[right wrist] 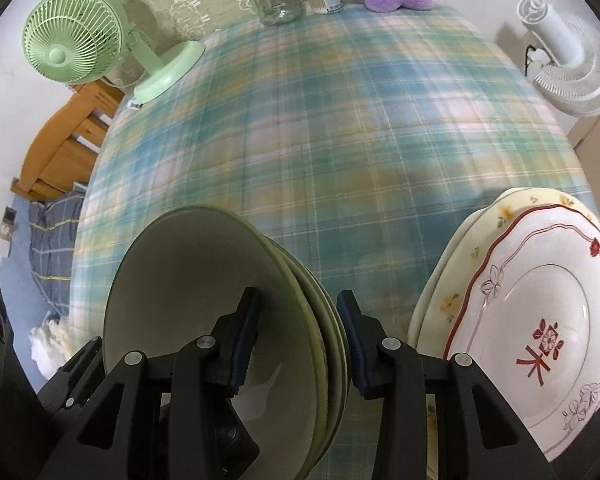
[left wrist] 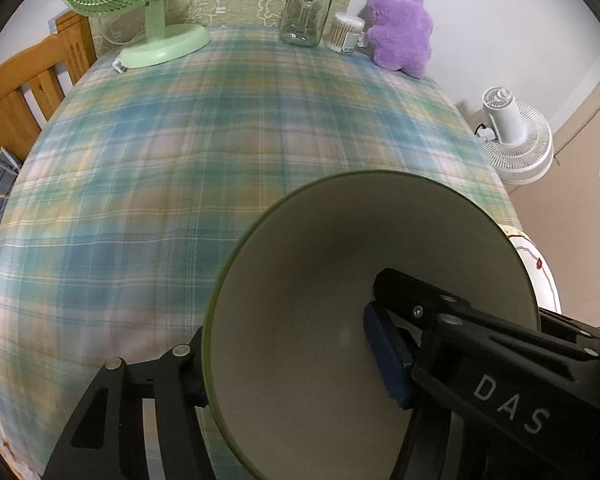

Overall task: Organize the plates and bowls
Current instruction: 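Carry the nested bowls over the plate stack with both tools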

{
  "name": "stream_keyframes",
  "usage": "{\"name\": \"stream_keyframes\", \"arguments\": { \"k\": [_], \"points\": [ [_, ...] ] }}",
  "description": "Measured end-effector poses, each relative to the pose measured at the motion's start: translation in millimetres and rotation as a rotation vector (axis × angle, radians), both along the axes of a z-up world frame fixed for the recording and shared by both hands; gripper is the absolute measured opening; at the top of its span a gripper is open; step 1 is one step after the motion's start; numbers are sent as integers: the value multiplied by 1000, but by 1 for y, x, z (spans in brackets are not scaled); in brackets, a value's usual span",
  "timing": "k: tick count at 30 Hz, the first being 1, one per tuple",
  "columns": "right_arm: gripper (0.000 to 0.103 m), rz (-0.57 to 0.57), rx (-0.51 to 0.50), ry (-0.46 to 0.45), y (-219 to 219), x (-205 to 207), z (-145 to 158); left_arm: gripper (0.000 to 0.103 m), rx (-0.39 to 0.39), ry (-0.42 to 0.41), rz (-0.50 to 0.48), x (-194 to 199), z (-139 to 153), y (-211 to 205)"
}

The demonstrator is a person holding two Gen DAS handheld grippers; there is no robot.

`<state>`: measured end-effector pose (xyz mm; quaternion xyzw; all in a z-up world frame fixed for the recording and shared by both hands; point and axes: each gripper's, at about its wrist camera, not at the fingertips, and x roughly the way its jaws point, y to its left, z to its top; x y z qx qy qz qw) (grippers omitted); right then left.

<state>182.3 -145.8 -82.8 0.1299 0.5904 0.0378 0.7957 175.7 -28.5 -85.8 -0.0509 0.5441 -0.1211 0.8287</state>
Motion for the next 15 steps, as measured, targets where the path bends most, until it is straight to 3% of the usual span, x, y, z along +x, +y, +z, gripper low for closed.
{"name": "stream_keyframes", "arguments": {
  "k": [15],
  "points": [
    [43,-89,-37,9,12,-28,16,62,-49,9,-88,-23,14,16]
  ]
}}
